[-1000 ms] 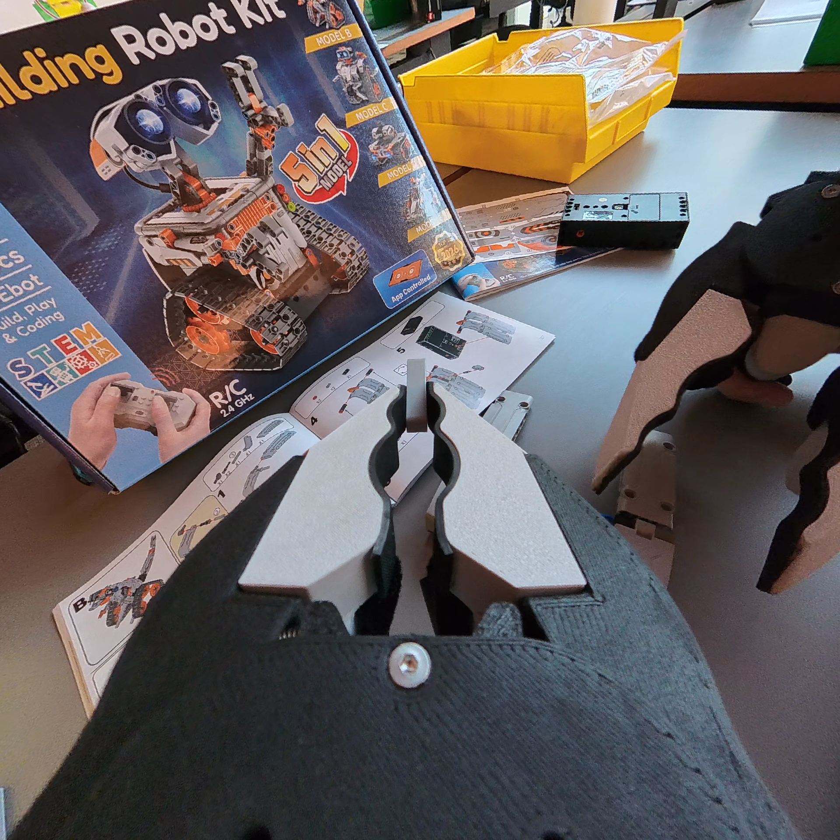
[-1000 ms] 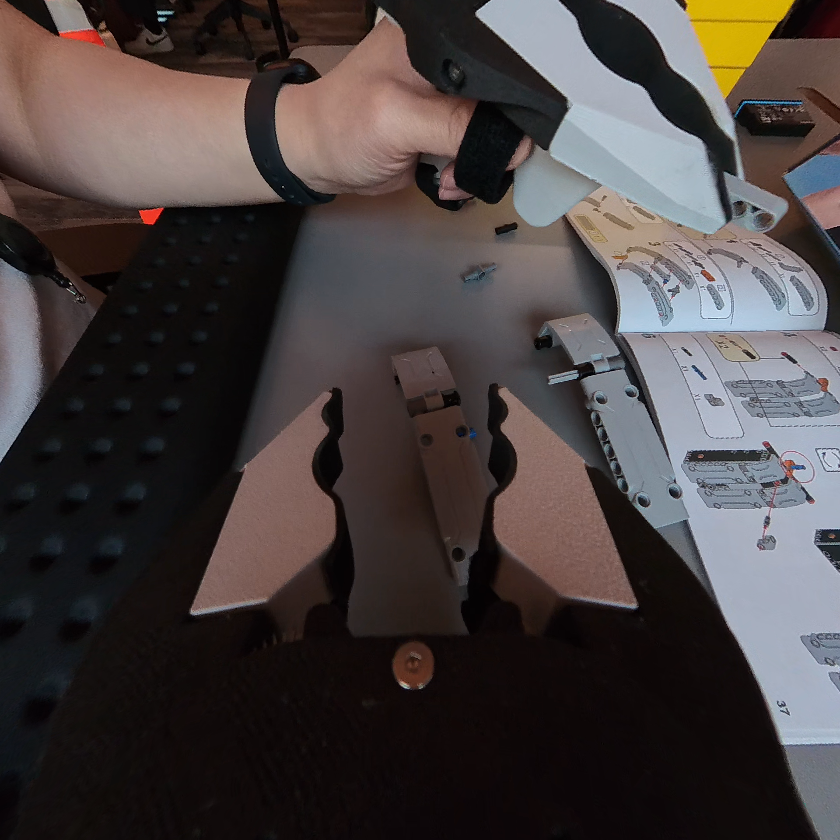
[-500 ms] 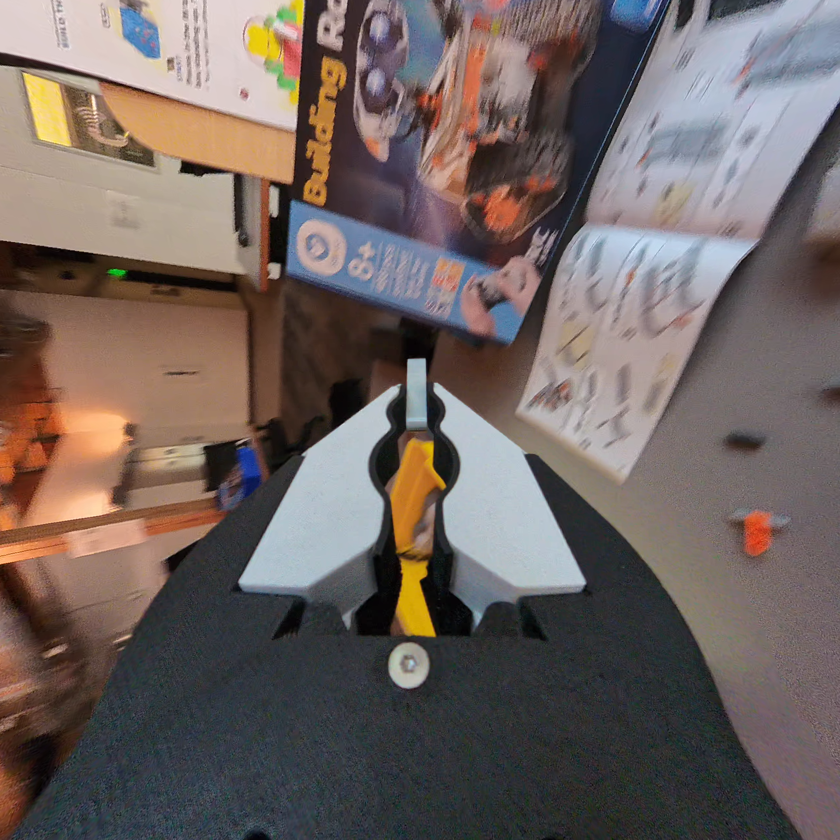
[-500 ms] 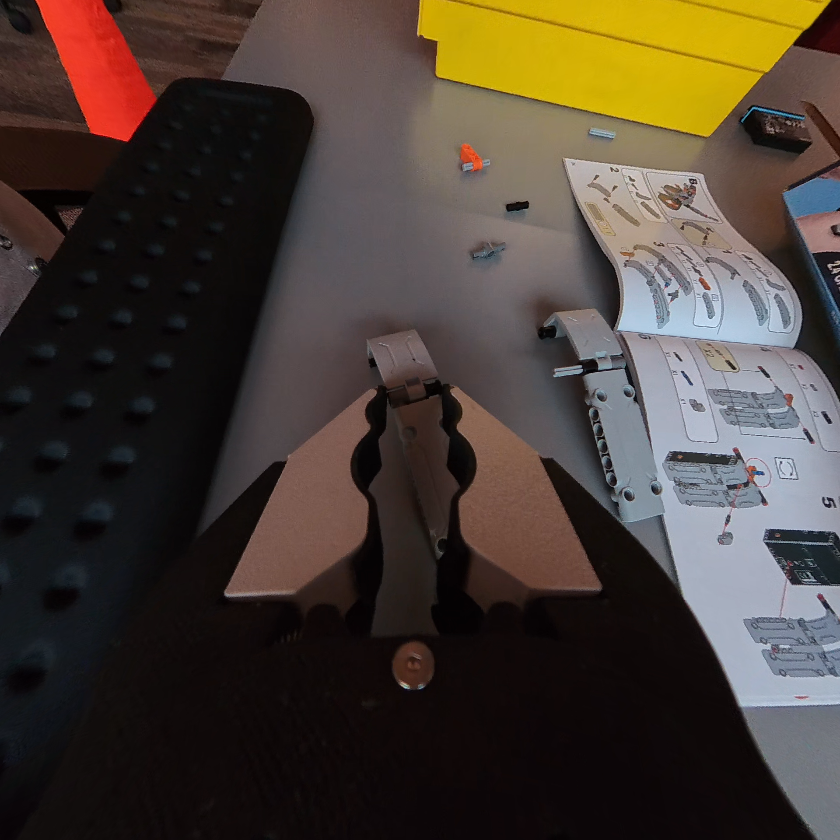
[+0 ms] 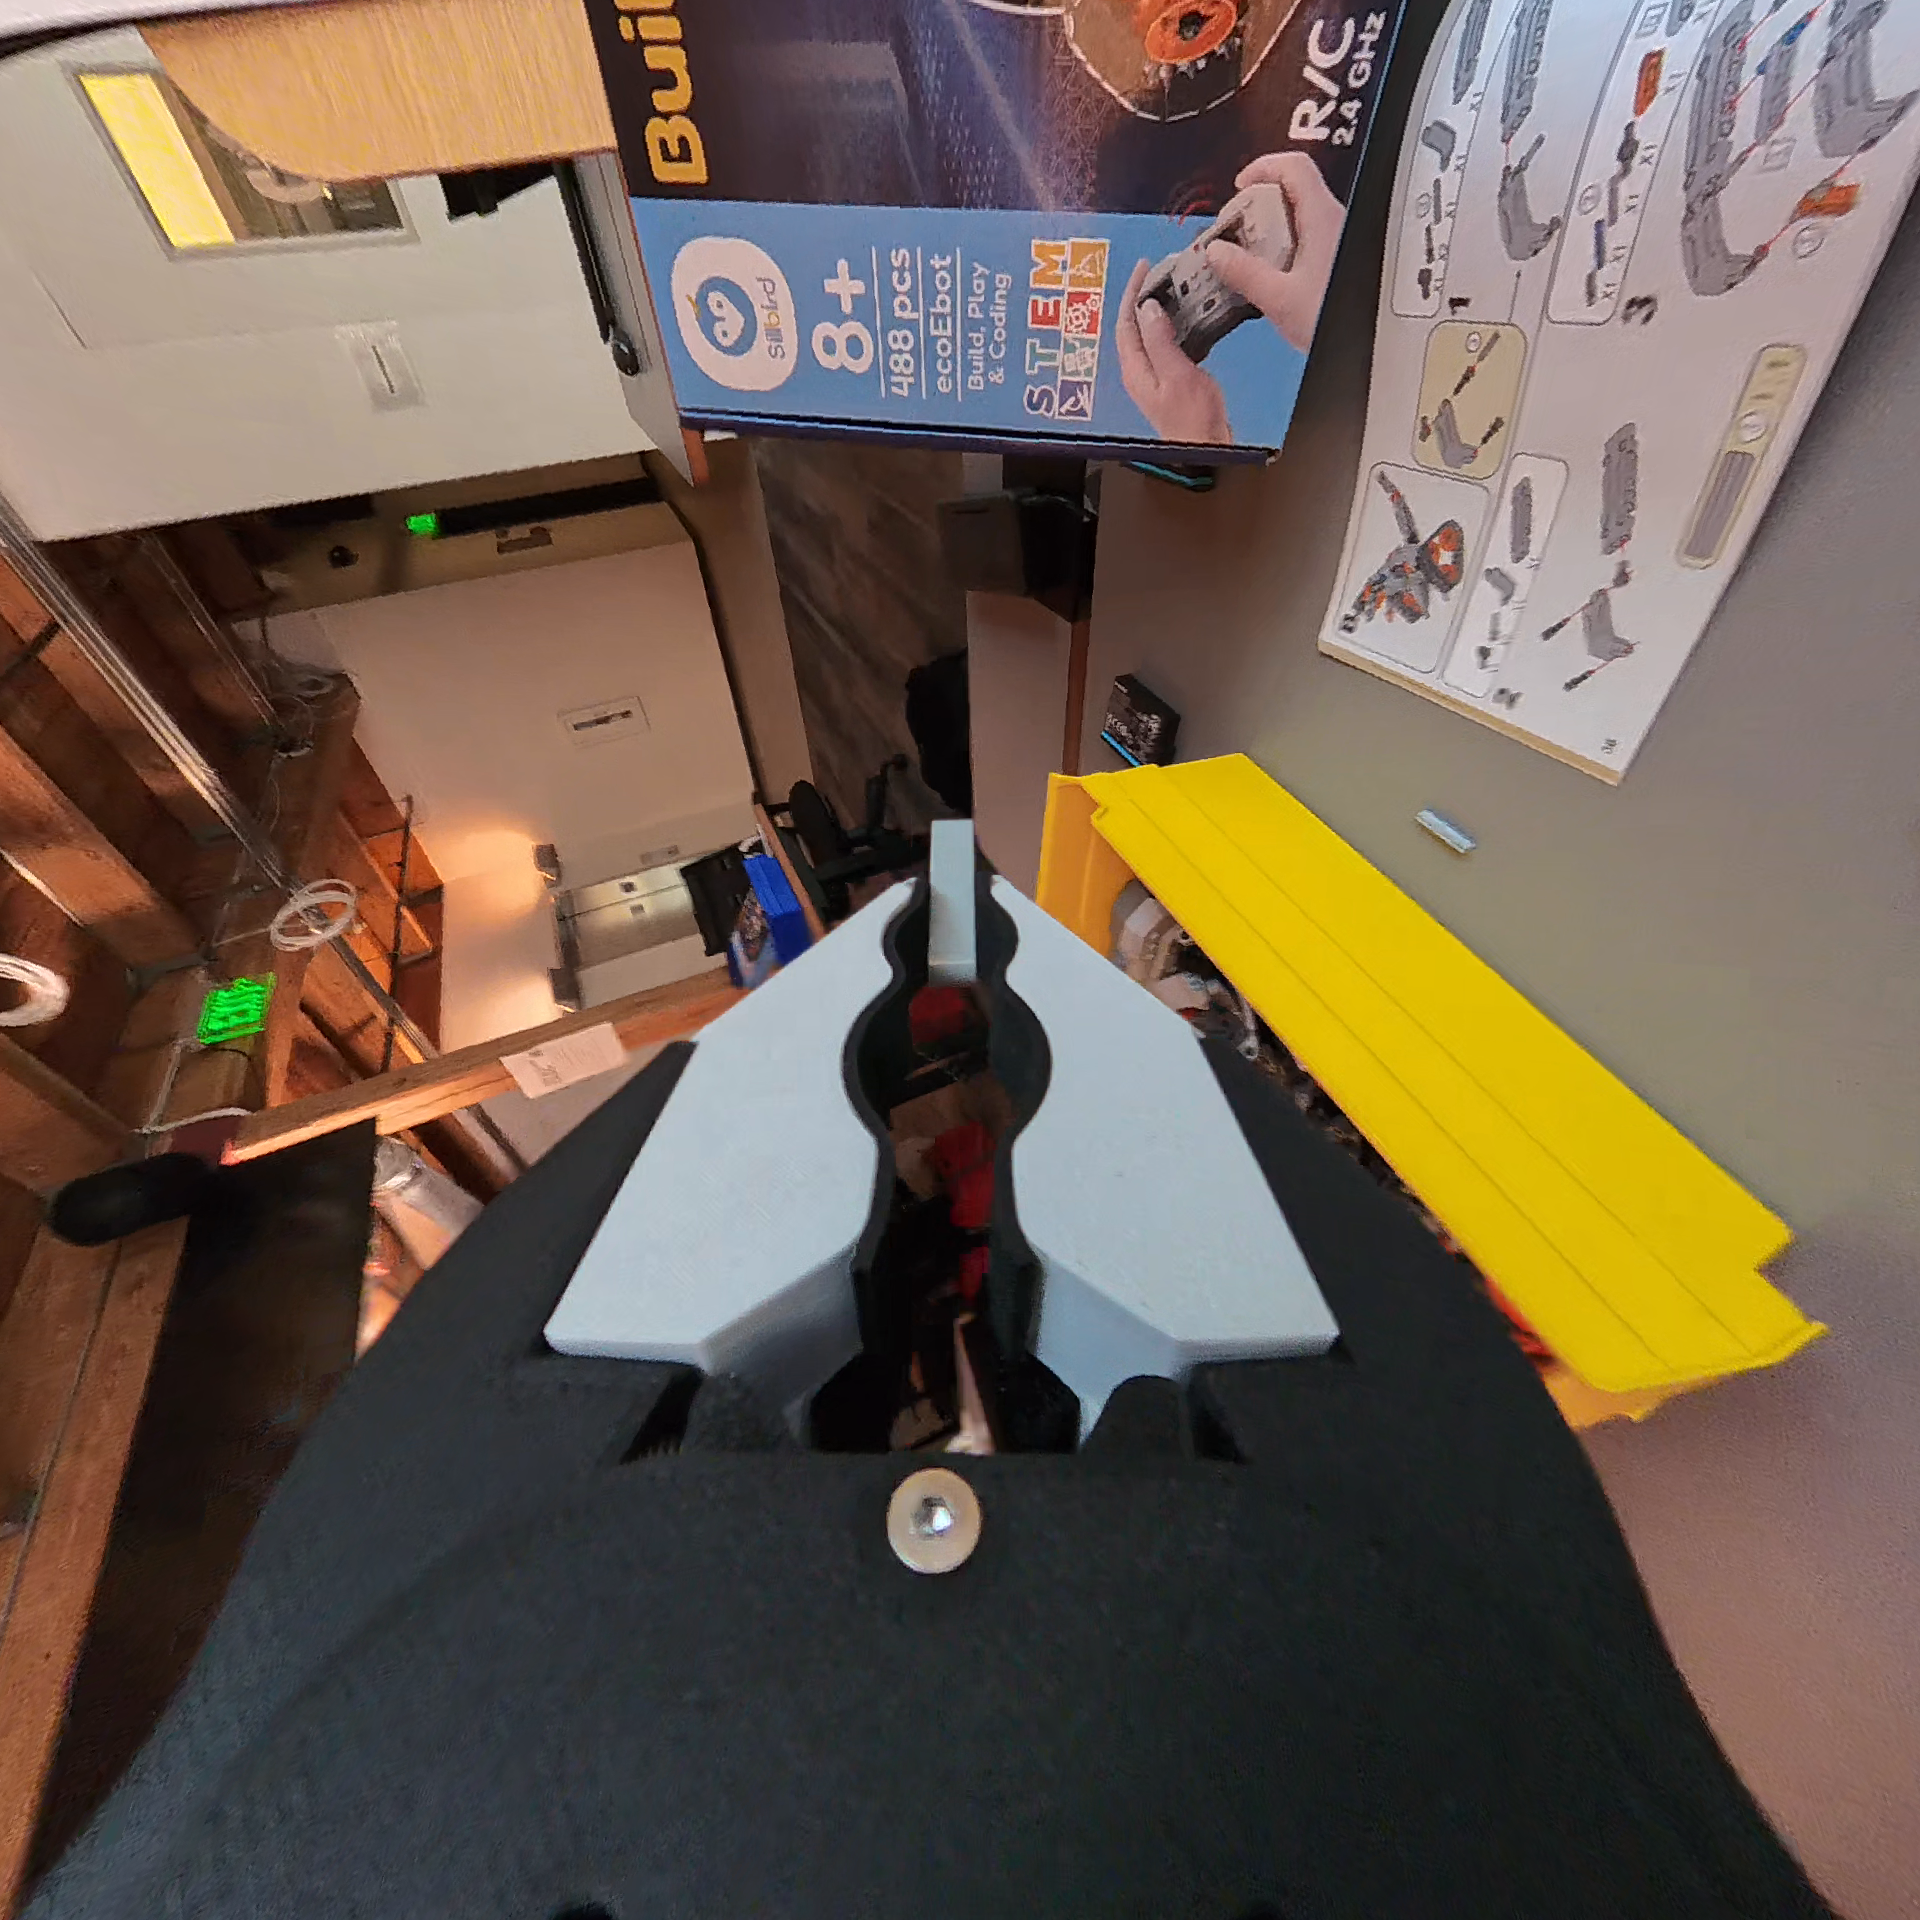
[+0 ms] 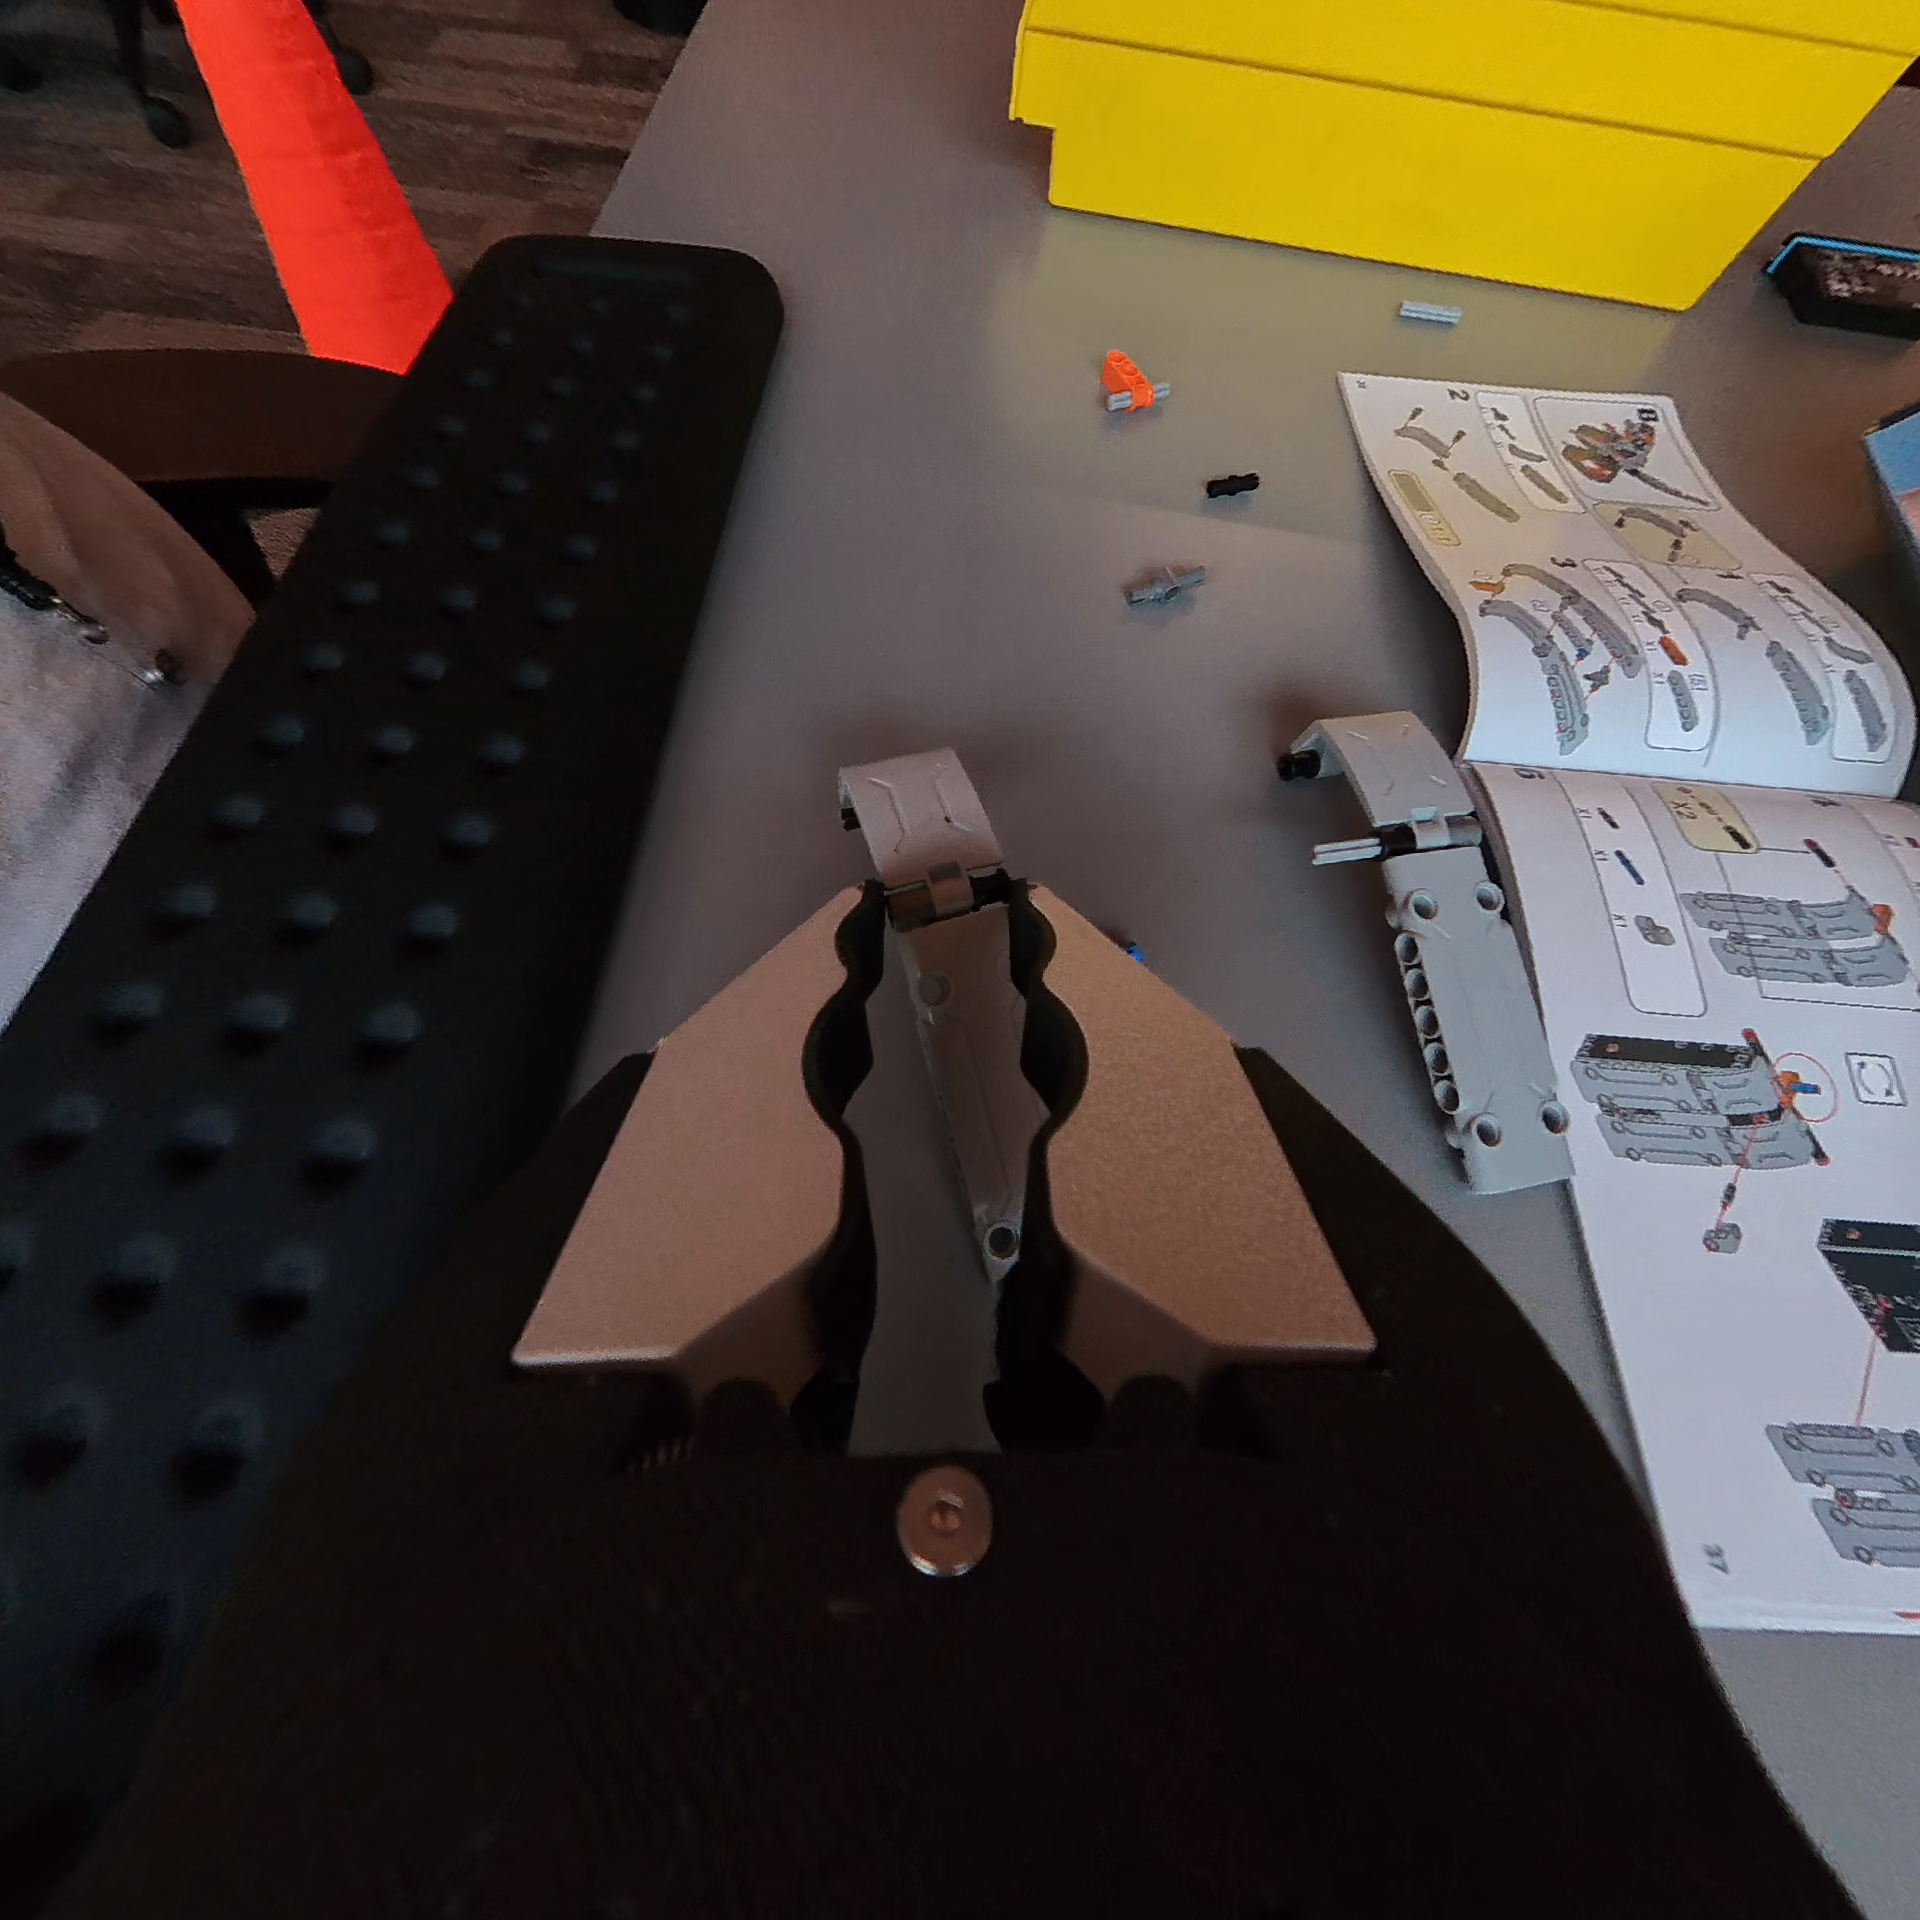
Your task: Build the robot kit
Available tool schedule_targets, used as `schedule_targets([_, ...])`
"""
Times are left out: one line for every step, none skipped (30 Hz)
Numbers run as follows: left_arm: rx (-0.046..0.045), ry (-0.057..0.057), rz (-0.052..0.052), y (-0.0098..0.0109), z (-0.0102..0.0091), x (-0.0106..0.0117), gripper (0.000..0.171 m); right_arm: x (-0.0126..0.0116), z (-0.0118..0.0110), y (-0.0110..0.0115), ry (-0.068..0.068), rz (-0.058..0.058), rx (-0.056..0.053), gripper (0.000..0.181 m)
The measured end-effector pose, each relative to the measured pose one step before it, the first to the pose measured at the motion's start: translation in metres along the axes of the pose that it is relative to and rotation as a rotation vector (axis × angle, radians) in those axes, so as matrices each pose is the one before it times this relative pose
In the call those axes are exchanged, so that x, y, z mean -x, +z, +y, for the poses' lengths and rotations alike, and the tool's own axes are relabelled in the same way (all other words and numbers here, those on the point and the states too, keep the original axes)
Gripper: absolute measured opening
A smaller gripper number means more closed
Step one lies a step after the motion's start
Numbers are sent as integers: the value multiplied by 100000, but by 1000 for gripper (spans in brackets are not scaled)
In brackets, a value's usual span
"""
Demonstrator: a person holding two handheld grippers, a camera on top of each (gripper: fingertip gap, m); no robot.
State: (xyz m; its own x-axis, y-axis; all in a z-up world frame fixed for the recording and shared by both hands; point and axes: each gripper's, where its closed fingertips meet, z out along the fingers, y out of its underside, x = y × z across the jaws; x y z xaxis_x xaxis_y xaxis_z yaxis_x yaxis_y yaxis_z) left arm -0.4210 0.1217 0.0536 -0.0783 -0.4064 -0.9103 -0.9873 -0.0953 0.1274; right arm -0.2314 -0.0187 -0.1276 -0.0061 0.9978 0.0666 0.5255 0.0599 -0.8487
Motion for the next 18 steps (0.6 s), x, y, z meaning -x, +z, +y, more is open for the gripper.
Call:
schedule_targets([-234, -3470, 1796, -375, 87, -460, 6, 189, -15, 16, 831, -1001, -165, 23])
schedule_targets([-1348, -4416, 2186, -465, -6, -640, 7, 263, 41, 30, 1002, -1146, 44, 23])
schedule_targets([-2156, -5064, 2490, -523, -86, -794, 6, 375, 115, 55, 968, -1603, 401, 23])
schedule_targets([-2401, -5462, 2715, -522, -77, -930, 6, 332, 203, 81, 599, -996, 980, 23])
schedule_targets([-2355, -5653, 2707, -494, -22, -1014, 6, 214, 260, 102, 5, -187, 1476, 24])
schedule_targets([-2339, -5475, 2655, -449, 21, -1066, 6, 99, -8, 30, -222, 538, -101, 24])
schedule_targets([-2248, -5395, 2404, -430, 81, -1032, 6, 119, -54, -19, -369, 179, -289, 24])
schedule_targets([-2442, -6255, 3512, -466, 35, -1156, 7, 117, -1, -36, 117, -277, 8, 24])
schedule_targets([-3209, -7863, 5453, -555, -156, -1381, 6, 90, -173, -100, 883, -472, -1124, 29])
schedule_targets([-3847, -8584, 5159, -636, -278, -1305, 6, 38, -444, -217, 2211, -861, -2563, 37])
schedule_targets([-3972, -7263, 3068, -675, -258, -1004, 6, -37, -598, -365, 3922, -1064, -3323, 43])
schedule_targets([-3666, -5475, 718, -668, -170, -671, 6, -71, -729, -498, 4811, -1211, -4038, 45])
schedule_targets([-3556, -4718, -720, -606, -132, -409, 6, -136, -923, -592, 4480, -778, -5330, 44])
schedule_targets([-3590, -5038, -675, -511, -109, -316, 6, -806, -1028, -614, 5261, 3295, -5679, 40])
schedule_targets([-3471, -5852, 485, -368, -84, -360, 6, -1548, -955, -549, 6902, 7757, -4777, 31])
schedule_targets([-3377, -6587, 1830, -219, -62, -401, 6, -1106, -810, -257, 5390, 5138, -3821, 27])
schedule_targets([-3277, -6711, 2864, -72, -36, -414, 6, -612, -222, 95, 1144, 2638, 614, 24])
schedule_targets([-2925, -5897, 3386, 29, 12, -348, 6, -490, 723, 310, -5687, 2292, 7955, 20])
